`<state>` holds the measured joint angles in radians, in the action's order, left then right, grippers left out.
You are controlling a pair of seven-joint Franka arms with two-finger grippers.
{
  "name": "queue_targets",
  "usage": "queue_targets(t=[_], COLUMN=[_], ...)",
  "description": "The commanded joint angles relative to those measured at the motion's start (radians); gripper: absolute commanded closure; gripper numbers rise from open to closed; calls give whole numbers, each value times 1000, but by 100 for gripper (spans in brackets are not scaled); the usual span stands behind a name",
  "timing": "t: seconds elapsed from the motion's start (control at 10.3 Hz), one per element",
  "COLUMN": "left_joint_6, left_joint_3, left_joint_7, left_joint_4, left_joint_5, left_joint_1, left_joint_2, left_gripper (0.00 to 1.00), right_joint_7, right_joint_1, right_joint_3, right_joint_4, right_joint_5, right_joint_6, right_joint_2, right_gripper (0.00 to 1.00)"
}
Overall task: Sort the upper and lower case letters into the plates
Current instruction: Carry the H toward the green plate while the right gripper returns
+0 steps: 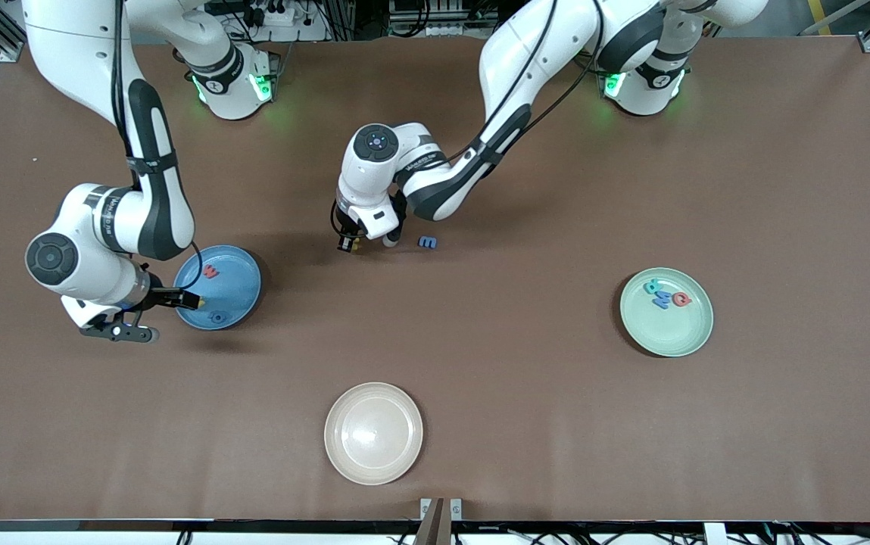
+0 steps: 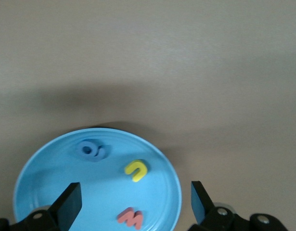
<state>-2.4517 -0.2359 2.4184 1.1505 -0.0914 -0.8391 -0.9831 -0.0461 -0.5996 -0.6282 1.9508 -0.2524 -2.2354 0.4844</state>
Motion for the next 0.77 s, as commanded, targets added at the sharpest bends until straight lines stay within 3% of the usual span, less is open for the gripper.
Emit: queue_targets(t=[0.0,0.29,0.39,0.68], left_joint_6=[68,244,287,303], left_joint_3=[-26,-337,-397,-431], left_joint_7=[-65,-209,-235,-315], left_joint_4=[38,44,70,188], left_joint_5=[19,18,10,9], left_joint_1=[76,410,495,652], left_joint_2=[67,80,93,196], left_gripper=[100,100,100,100], right_joint_7=[31,83,97,149], right_joint_1=[-67,-92,-103,-130], right_joint_3=[-5,-4,-4,-5], right_joint_4=[-15,-35,-44,-70], right_joint_5=[-13,-25,-77,-157], right_joint_6=[20,7,7,-1], right_joint_2=[-3,-17,-15,-1], right_gripper=[0,0,0,0])
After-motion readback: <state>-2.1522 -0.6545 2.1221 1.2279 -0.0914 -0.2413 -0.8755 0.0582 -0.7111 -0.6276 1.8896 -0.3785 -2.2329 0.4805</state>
